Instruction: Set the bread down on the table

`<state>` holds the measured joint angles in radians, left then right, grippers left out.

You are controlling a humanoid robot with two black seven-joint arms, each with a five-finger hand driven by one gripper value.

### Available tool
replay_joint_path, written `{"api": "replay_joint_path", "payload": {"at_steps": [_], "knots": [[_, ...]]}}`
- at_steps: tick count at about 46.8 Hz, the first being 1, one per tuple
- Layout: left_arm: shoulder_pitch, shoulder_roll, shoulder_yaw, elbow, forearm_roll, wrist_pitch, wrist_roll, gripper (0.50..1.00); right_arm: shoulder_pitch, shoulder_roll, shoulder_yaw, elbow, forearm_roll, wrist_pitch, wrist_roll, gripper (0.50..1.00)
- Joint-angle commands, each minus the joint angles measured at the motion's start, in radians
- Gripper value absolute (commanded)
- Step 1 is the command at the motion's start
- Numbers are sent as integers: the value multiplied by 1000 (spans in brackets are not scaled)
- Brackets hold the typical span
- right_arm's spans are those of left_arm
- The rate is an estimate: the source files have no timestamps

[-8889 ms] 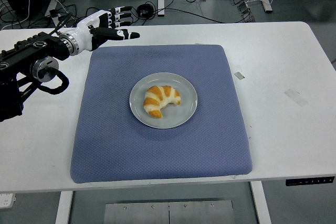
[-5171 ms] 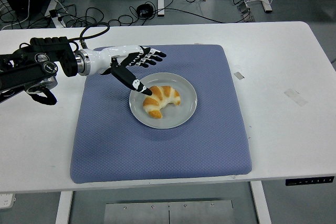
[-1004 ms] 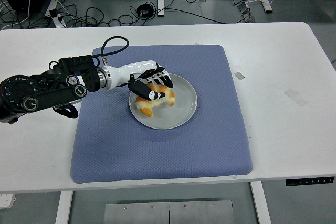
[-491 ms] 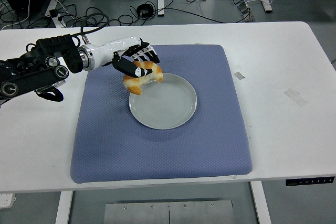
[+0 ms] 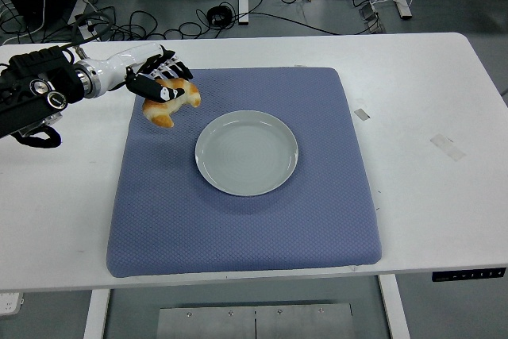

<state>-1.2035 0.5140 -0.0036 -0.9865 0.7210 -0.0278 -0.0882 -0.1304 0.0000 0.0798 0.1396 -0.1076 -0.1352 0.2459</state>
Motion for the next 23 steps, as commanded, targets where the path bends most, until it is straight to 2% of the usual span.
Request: {"api": "replay_joint_path", "payload": {"at_steps": [1, 23], "knots": [[10, 0, 0, 11, -2, 0, -2, 587, 0, 0, 0, 0, 0, -1, 1, 1000], [35, 1, 8, 51, -14, 0, -4, 608, 0, 0, 0, 0, 0, 0, 0, 1000]]}}
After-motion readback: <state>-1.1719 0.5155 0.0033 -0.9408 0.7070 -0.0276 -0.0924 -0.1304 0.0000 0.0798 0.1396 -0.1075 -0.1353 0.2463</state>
